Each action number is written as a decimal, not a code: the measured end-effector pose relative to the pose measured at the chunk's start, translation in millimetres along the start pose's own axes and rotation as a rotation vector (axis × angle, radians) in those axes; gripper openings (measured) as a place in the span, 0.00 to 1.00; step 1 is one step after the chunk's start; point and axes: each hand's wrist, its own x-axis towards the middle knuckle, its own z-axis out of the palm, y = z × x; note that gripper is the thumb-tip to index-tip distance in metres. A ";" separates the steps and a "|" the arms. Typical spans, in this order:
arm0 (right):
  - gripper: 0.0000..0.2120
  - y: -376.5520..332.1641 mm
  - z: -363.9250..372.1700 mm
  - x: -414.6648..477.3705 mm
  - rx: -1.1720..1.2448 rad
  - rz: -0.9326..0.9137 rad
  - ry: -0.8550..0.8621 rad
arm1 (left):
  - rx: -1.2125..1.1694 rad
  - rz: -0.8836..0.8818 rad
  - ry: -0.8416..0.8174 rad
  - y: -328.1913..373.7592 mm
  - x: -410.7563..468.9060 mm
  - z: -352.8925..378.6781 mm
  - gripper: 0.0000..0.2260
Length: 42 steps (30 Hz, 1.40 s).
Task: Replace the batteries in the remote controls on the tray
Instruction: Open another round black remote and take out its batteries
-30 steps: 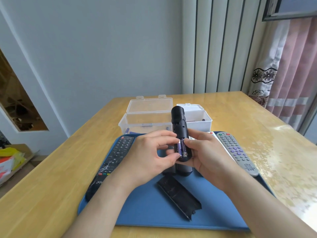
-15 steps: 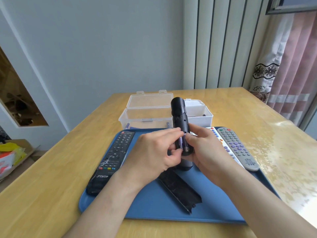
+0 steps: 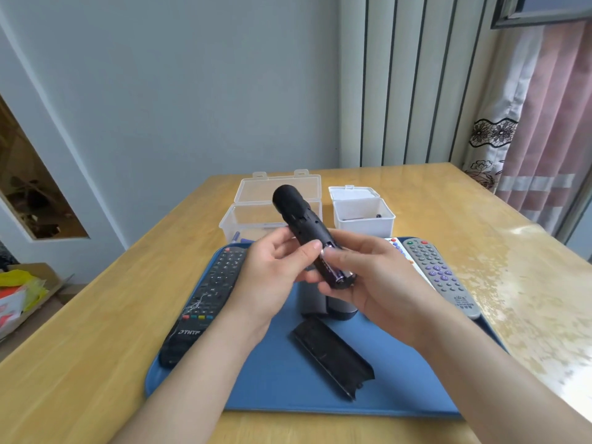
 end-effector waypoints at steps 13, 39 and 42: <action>0.15 1.0 1.2 -0.7 -0.388 -0.103 0.178 | 0.886 0.844 0.297 4.6 3.8 -16.3 0.12; 0.05 -2.3 12.7 -1.6 0.259 0.051 0.130 | 0.434 0.413 0.112 6.8 -7.7 2.6 0.15; 0.07 -2.6 15.3 -1.9 0.273 0.068 0.142 | 0.465 0.457 0.130 7.4 -8.5 3.9 0.15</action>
